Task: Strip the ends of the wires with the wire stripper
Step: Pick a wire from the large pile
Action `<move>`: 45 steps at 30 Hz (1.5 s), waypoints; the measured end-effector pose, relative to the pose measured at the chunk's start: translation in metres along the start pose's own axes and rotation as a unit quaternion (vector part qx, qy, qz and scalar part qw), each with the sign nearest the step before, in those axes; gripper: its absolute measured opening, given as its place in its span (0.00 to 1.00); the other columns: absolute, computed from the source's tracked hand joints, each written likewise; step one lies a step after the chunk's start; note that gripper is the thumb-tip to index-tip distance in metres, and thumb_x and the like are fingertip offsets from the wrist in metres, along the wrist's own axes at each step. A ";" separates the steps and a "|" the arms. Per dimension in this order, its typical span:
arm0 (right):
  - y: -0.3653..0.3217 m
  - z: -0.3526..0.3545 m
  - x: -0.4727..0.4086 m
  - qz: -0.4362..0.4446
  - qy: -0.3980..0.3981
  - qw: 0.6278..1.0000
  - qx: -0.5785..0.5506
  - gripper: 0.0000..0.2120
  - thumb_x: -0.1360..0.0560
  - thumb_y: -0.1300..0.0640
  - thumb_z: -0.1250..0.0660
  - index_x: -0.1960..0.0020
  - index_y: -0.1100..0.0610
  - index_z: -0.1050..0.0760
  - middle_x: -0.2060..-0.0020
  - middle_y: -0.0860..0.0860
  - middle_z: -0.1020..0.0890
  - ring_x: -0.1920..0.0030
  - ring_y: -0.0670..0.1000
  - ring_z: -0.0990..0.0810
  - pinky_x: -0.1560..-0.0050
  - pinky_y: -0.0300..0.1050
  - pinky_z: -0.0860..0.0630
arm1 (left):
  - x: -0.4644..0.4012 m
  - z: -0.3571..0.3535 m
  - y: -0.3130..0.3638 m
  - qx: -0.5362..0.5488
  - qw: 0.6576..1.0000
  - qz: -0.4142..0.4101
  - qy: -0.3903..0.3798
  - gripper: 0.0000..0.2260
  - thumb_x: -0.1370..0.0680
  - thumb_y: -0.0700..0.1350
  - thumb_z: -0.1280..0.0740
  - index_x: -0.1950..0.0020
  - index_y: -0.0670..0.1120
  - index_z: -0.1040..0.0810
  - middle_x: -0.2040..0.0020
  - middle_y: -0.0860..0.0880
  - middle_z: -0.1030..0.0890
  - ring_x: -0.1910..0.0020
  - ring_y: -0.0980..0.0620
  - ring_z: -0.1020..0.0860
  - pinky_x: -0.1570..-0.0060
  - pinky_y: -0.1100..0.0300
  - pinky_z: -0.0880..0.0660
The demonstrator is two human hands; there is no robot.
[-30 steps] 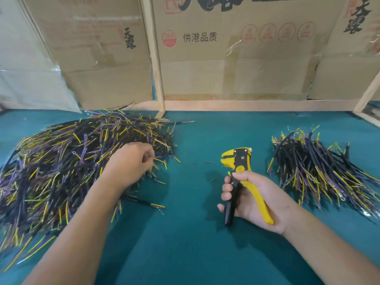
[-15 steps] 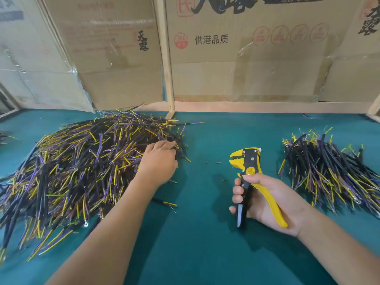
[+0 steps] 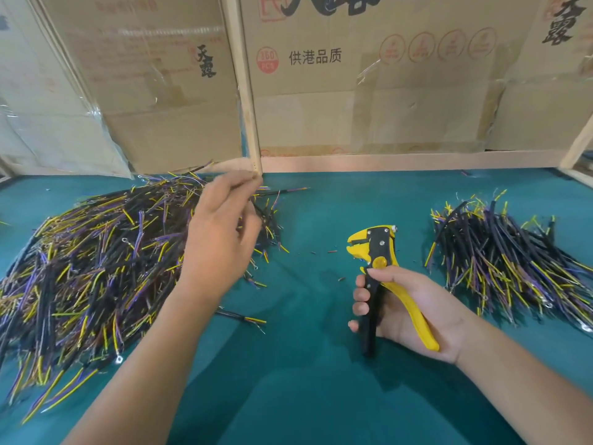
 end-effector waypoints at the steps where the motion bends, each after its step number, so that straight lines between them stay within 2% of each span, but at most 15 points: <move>1: 0.000 -0.001 0.000 0.000 -0.007 1.000 0.001 0.07 0.23 0.55 0.35 0.54 0.59 0.26 0.63 0.54 0.28 0.65 0.54 0.28 0.53 0.57 0.21 | 0.000 0.006 0.002 0.029 0.999 0.009 0.027 0.15 0.22 0.36 0.38 0.36 0.39 0.21 0.38 0.48 0.24 0.39 0.47 0.24 0.36 0.55 0.27; 4: 0.000 0.000 0.000 0.004 -0.006 1.000 0.005 0.08 0.24 0.55 0.35 0.54 0.60 0.26 0.63 0.55 0.28 0.65 0.54 0.28 0.54 0.57 0.21 | 0.002 0.013 -0.005 0.137 0.981 0.094 0.099 0.13 0.21 0.36 0.37 0.38 0.41 0.21 0.37 0.46 0.24 0.41 0.55 0.23 0.48 0.63 0.22; 6: 0.000 0.001 0.000 0.003 -0.007 1.000 0.006 0.07 0.25 0.55 0.34 0.54 0.60 0.26 0.63 0.55 0.28 0.64 0.54 0.28 0.55 0.57 0.21 | 0.004 0.015 -0.012 0.203 0.959 0.142 0.140 0.13 0.21 0.34 0.36 0.39 0.45 0.21 0.38 0.43 0.25 0.46 0.52 0.21 0.53 0.58 0.19; 8: 0.001 0.003 -0.001 0.002 -0.018 1.000 0.005 0.06 0.25 0.57 0.31 0.54 0.60 0.25 0.62 0.55 0.27 0.64 0.55 0.28 0.54 0.57 0.21 | 0.003 0.025 -0.013 0.206 0.954 0.116 0.184 0.15 0.20 0.35 0.36 0.39 0.53 0.24 0.38 0.46 0.27 0.47 0.46 0.21 0.55 0.54 0.20; 11: 0.003 0.007 -0.005 0.000 -0.044 0.999 0.000 0.09 0.27 0.55 0.27 0.54 0.60 0.22 0.61 0.55 0.26 0.63 0.55 0.26 0.52 0.59 0.22 | -0.002 0.034 -0.007 0.139 0.971 0.025 0.194 0.18 0.18 0.38 0.35 0.36 0.60 0.29 0.39 0.56 0.27 0.47 0.44 0.21 0.54 0.59 0.22; 15: 0.005 0.014 -0.014 -0.002 -0.028 1.000 0.004 0.13 0.34 0.53 0.21 0.56 0.59 0.19 0.62 0.55 0.25 0.64 0.56 0.25 0.54 0.59 0.21 | 0.006 -0.008 -0.026 0.229 0.957 0.178 0.012 0.25 0.22 0.35 0.31 0.31 0.54 0.36 0.52 0.54 0.18 0.51 0.51 0.18 0.48 0.56 0.22; 18: 0.006 0.015 -0.016 -0.001 -0.015 1.000 0.002 0.14 0.36 0.53 0.20 0.57 0.59 0.19 0.63 0.55 0.25 0.65 0.56 0.25 0.55 0.59 0.21 | 0.018 -0.033 -0.035 0.248 0.934 0.236 -0.103 0.23 0.23 0.38 0.28 0.34 0.52 0.33 0.57 0.52 0.17 0.54 0.51 0.19 0.50 0.63 0.25; 22: 0.003 0.008 -0.007 0.000 -0.026 1.000 0.002 0.08 0.28 0.55 0.27 0.55 0.60 0.21 0.62 0.55 0.26 0.64 0.56 0.25 0.52 0.59 0.21 | 0.033 -0.055 -0.034 0.180 0.930 0.196 -0.255 0.16 0.25 0.42 0.25 0.40 0.48 0.24 0.59 0.56 0.17 0.59 0.61 0.20 0.53 0.68 0.26; 25: 0.001 0.004 -0.001 0.000 0.002 1.000 0.003 0.07 0.24 0.56 0.32 0.54 0.60 0.25 0.63 0.55 0.27 0.65 0.55 0.27 0.53 0.58 0.20 | 0.045 -0.068 -0.028 0.103 0.931 0.124 -0.329 0.07 0.25 0.42 0.25 0.49 0.45 0.19 0.58 0.55 0.17 0.57 0.59 0.20 0.51 0.59 0.25; 27: 0.000 0.002 0.000 -0.001 0.016 1.000 0.006 0.08 0.24 0.55 0.35 0.53 0.60 0.26 0.63 0.55 0.27 0.65 0.55 0.27 0.53 0.57 0.20 | 0.040 -0.065 -0.028 0.074 0.950 0.110 -0.284 0.02 0.23 0.40 0.28 0.52 0.44 0.20 0.57 0.52 0.19 0.56 0.51 0.21 0.50 0.52 0.25; 30: 0.000 0.001 0.001 -0.003 0.017 1.000 0.007 0.08 0.25 0.55 0.34 0.54 0.60 0.26 0.63 0.55 0.27 0.65 0.54 0.27 0.54 0.57 0.20 | 0.033 -0.057 -0.030 0.069 0.970 0.136 -0.191 0.02 0.18 0.42 0.37 0.47 0.48 0.30 0.55 0.52 0.20 0.56 0.47 0.22 0.54 0.51 0.25; 34: 0.001 0.002 -0.001 -0.003 0.019 1.000 0.004 0.08 0.26 0.55 0.33 0.54 0.60 0.25 0.63 0.55 0.27 0.65 0.55 0.27 0.55 0.57 0.20 | 0.031 -0.044 -0.040 0.099 0.972 0.200 -0.067 0.06 0.15 0.44 0.45 0.43 0.54 0.40 0.57 0.57 0.18 0.58 0.53 0.19 0.60 0.56 0.24; 37: 0.002 0.004 -0.002 -0.001 0.019 1.000 -0.004 0.09 0.26 0.55 0.32 0.54 0.61 0.24 0.64 0.55 0.27 0.65 0.55 0.26 0.55 0.57 0.20 | 0.032 -0.048 -0.048 0.105 0.966 0.219 -0.089 0.09 0.17 0.40 0.38 0.40 0.49 0.35 0.55 0.57 0.17 0.55 0.56 0.19 0.53 0.61 0.24; 40: 0.002 0.003 -0.002 -0.001 0.004 1.000 -0.003 0.09 0.24 0.55 0.34 0.53 0.61 0.25 0.63 0.55 0.27 0.64 0.55 0.26 0.53 0.58 0.20 | 0.034 -0.054 -0.049 0.084 0.967 0.204 -0.130 0.06 0.20 0.41 0.32 0.43 0.48 0.23 0.54 0.53 0.16 0.55 0.51 0.18 0.49 0.52 0.21; 45: 0.002 0.003 -0.001 0.000 0.002 1.000 -0.001 0.08 0.24 0.55 0.34 0.54 0.61 0.24 0.63 0.55 0.27 0.64 0.55 0.26 0.53 0.58 0.20 | 0.028 -0.039 -0.043 0.157 0.966 0.205 -0.025 0.02 0.22 0.48 0.28 0.51 0.51 0.20 0.60 0.57 0.18 0.62 0.60 0.22 0.57 0.66 0.25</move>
Point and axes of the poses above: each hand's wrist, its own x-axis away from the middle knuckle, its own z-axis out of the back of the hand, y = z × x, the point moved 6 cm from there along -x, towards the middle knuckle
